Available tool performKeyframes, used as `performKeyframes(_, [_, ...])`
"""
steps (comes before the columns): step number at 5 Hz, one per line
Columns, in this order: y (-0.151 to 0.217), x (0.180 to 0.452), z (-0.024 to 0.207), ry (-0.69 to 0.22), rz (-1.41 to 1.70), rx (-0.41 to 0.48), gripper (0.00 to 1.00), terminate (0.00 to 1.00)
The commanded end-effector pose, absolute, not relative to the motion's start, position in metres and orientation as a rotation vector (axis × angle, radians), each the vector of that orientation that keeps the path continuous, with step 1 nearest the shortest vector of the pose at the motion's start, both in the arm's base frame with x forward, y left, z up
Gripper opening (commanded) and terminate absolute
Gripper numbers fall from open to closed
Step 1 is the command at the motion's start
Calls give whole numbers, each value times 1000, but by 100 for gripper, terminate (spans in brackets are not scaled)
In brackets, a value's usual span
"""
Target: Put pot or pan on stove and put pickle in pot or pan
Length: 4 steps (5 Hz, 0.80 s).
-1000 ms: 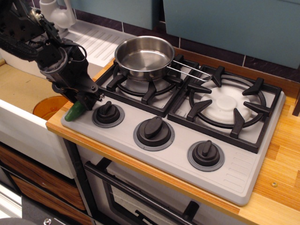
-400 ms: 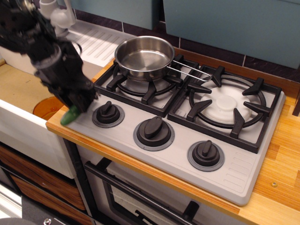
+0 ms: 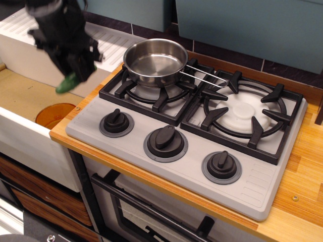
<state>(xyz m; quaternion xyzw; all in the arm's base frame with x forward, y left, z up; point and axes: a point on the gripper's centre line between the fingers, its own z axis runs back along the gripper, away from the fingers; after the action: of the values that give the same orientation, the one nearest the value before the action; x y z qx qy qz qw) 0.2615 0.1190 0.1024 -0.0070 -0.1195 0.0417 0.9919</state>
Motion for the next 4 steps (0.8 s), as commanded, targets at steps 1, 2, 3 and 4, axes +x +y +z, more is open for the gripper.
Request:
performKeyframes(1, [102, 316, 145, -268, 61, -28, 0, 0])
performKeyframes(2, [97, 340, 143, -278, 44, -44, 0, 0])
performKeyframes(3, [90, 356, 138, -282, 38, -31, 0, 0])
performKeyframes(4, [83, 366, 131, -295, 37, -44, 0, 0])
